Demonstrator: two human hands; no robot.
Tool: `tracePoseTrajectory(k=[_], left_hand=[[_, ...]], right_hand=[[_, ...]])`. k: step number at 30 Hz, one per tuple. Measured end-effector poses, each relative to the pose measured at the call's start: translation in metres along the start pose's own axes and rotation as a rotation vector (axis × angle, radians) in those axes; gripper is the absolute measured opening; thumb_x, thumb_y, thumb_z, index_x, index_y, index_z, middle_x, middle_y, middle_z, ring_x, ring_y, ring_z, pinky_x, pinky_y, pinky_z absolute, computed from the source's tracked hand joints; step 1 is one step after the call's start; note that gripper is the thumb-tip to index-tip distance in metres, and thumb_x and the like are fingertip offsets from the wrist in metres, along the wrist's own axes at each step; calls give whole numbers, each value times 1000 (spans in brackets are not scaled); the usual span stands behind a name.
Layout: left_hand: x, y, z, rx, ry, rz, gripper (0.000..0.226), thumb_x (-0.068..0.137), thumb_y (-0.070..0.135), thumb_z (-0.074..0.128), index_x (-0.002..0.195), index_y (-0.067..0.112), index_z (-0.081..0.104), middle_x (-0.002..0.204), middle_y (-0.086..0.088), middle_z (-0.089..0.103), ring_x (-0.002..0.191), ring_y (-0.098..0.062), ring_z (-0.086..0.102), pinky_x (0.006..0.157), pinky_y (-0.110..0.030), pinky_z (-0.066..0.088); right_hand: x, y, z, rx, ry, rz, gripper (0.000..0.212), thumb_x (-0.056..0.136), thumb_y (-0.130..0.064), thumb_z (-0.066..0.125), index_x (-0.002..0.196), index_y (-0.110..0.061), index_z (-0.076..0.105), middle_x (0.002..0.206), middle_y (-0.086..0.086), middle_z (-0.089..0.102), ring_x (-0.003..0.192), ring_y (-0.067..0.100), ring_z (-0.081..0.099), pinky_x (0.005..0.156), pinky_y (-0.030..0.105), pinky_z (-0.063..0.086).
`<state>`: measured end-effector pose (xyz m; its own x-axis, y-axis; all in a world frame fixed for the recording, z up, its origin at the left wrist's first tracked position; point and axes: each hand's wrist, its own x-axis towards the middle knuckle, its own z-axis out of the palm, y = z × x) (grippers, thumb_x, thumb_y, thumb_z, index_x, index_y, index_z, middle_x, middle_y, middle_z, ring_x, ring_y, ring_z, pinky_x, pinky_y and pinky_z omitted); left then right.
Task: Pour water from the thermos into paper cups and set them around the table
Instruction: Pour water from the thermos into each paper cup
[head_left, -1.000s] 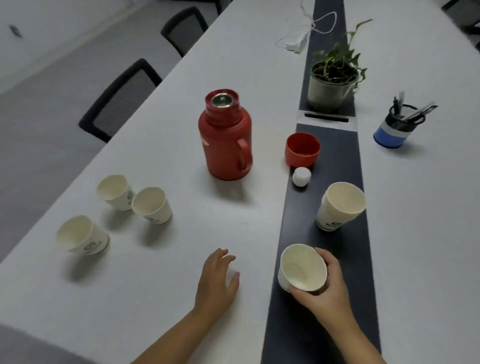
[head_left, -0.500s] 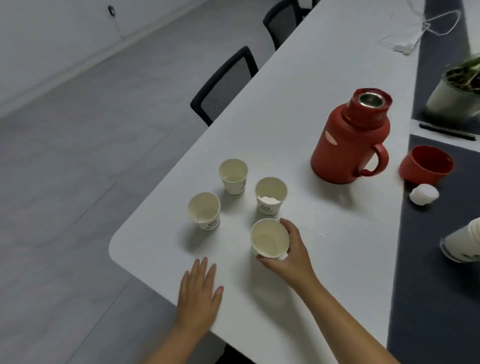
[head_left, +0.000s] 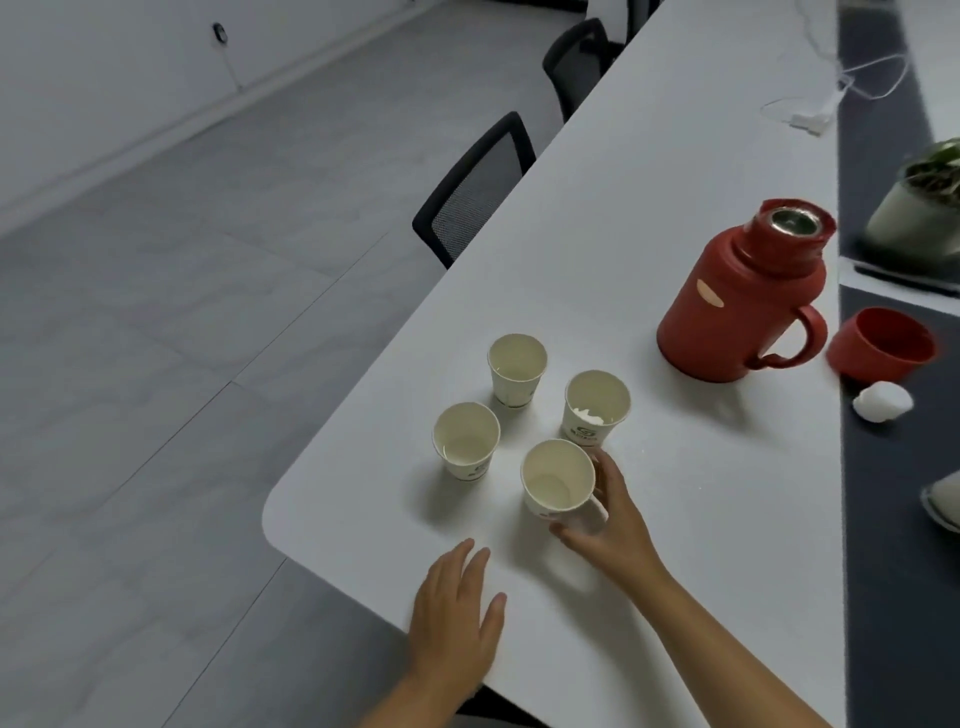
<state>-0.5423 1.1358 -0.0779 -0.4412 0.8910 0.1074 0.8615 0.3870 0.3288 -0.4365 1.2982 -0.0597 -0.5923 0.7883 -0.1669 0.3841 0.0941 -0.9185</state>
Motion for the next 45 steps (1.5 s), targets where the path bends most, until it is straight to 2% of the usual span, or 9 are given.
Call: tracePoseTrajectory(k=[7, 15, 20, 23, 27, 30, 37, 41, 45], left_hand=[[58, 43, -32, -472, 260, 228, 38, 72, 26, 46, 107, 13, 47, 110, 2, 48, 97, -12, 44, 93, -16, 29], [183, 124, -35, -580, 67, 290, 48, 78, 32, 50, 113, 0, 57, 117, -18, 58, 112, -16, 46, 95, -20, 34], [275, 155, 2, -586, -169, 189, 69, 81, 34, 64, 137, 14, 30, 144, -3, 32, 133, -16, 28, 99, -16, 18], [319, 169, 22, -600, -277, 188, 87, 72, 39, 72, 140, 20, 21, 147, 1, 28, 129, -5, 27, 94, -14, 20], [355, 179, 36, -750, -349, 199, 95, 54, 39, 79, 132, 31, 27, 134, 11, 41, 124, -4, 37, 93, -16, 29], [365, 183, 35, -884, -393, 208, 88, 43, 44, 75, 117, 50, 29, 126, 21, 45, 119, 3, 42, 92, -9, 34], [315, 184, 24, -928, -414, 209, 91, 38, 37, 80, 113, 52, 31, 118, 28, 47, 109, 17, 45, 81, 2, 36], [258, 186, 11, -984, -360, 127, 91, 34, 42, 80, 112, 51, 33, 113, 31, 51, 107, 15, 46, 80, 2, 37], [203, 188, -9, -1124, -300, 41, 90, 35, 43, 79, 114, 48, 37, 107, 37, 54, 104, 14, 49, 78, 1, 38]], right_hand=[[-25, 18, -61, 7, 462, 24, 40, 79, 1, 63, 111, -19, 52, 117, -2, 54, 111, 20, 51, 90, 20, 39], [20, 10, -161, 0, 693, 81, 33, 85, -12, 58, 118, -18, 51, 117, -10, 45, 109, 10, 41, 94, 32, 37], [84, 12, -200, 4, 679, 89, 45, 83, -12, 60, 126, -13, 43, 120, -7, 43, 112, 9, 41, 97, 25, 33], [123, 14, -211, 67, 618, 91, 28, 79, -10, 63, 96, -29, 52, 91, -7, 54, 85, 8, 53, 79, 15, 42], [157, 26, -224, 181, 670, 157, 35, 73, -1, 60, 51, -21, 41, 55, 4, 41, 61, 27, 46, 66, 58, 49], [160, 30, -230, 214, 695, 167, 28, 61, -8, 57, 42, -20, 39, 44, -6, 34, 57, 25, 39, 61, 67, 45], [109, 22, -223, 248, 703, 170, 20, 51, -9, 50, 38, -17, 37, 38, -4, 37, 54, 25, 34, 58, 66, 45], [61, 9, -221, 180, 667, 148, 23, 63, 19, 52, 50, 8, 37, 47, 4, 34, 54, 27, 36, 54, 67, 44], [12, -19, -222, 80, 604, 80, 32, 65, 25, 47, 45, 0, 42, 40, 1, 39, 43, 18, 40, 48, 61, 47]])
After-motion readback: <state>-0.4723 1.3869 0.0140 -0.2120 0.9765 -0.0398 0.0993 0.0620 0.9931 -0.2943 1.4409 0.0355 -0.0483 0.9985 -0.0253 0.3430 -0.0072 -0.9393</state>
